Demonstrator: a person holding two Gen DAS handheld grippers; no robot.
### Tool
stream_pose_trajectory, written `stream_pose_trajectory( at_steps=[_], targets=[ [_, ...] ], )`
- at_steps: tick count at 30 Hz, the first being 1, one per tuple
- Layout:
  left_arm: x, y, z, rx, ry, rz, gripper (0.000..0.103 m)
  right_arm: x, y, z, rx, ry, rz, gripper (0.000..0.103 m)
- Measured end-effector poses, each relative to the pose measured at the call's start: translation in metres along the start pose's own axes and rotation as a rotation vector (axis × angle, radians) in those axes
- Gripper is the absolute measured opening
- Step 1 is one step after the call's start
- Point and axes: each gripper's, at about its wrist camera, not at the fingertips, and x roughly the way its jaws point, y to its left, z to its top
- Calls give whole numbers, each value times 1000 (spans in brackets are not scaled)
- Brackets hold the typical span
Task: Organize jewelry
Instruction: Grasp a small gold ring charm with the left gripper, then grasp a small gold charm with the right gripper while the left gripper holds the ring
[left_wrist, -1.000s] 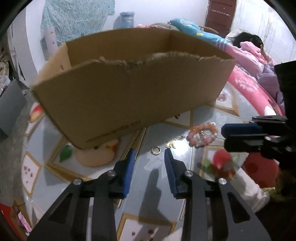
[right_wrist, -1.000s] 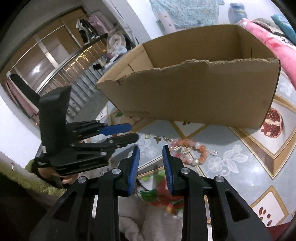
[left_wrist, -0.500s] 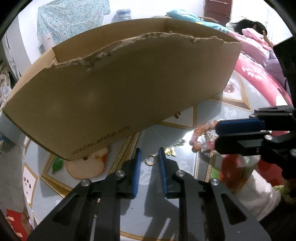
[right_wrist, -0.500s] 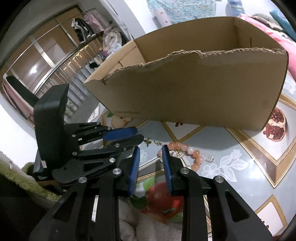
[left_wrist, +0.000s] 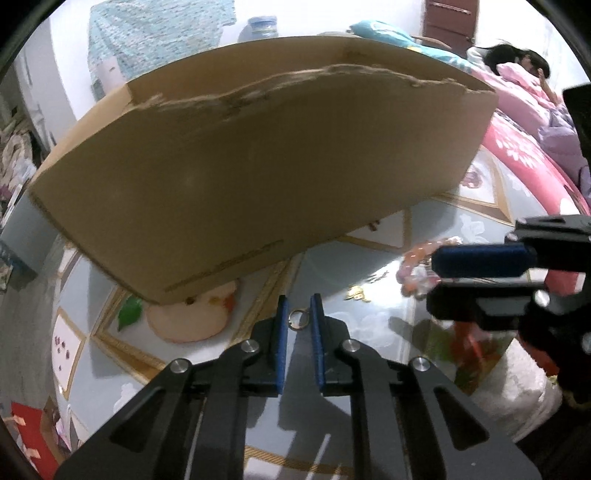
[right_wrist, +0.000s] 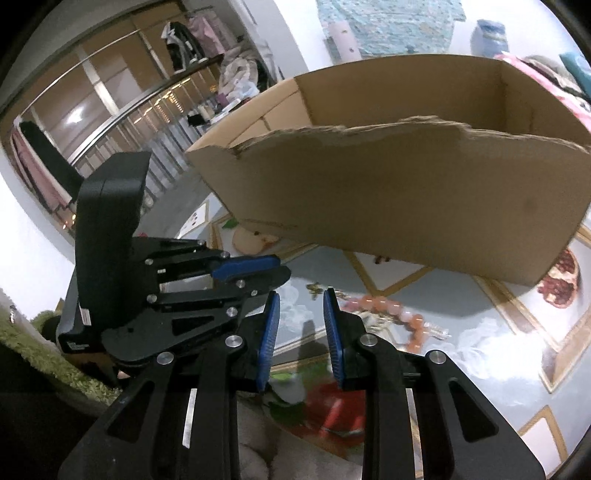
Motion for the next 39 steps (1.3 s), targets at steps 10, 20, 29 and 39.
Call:
stream_pose_trajectory(
  at_steps=[10, 20, 29, 39],
  targets=[
    [-4, 9, -6, -32, -1, 5, 11, 34, 18, -2, -102, 72, -182, 14],
    [-5, 12, -8, -45, -8, -18, 11, 42, 18, 6, -111, 63, -191, 9],
    [-6, 18, -9, -63, -9, -33, 11, 46, 21, 9, -103, 71, -117, 9],
    [-6, 19, -9, -67, -9, -40, 11, 49, 23, 14, -129, 57, -199, 10]
  ],
)
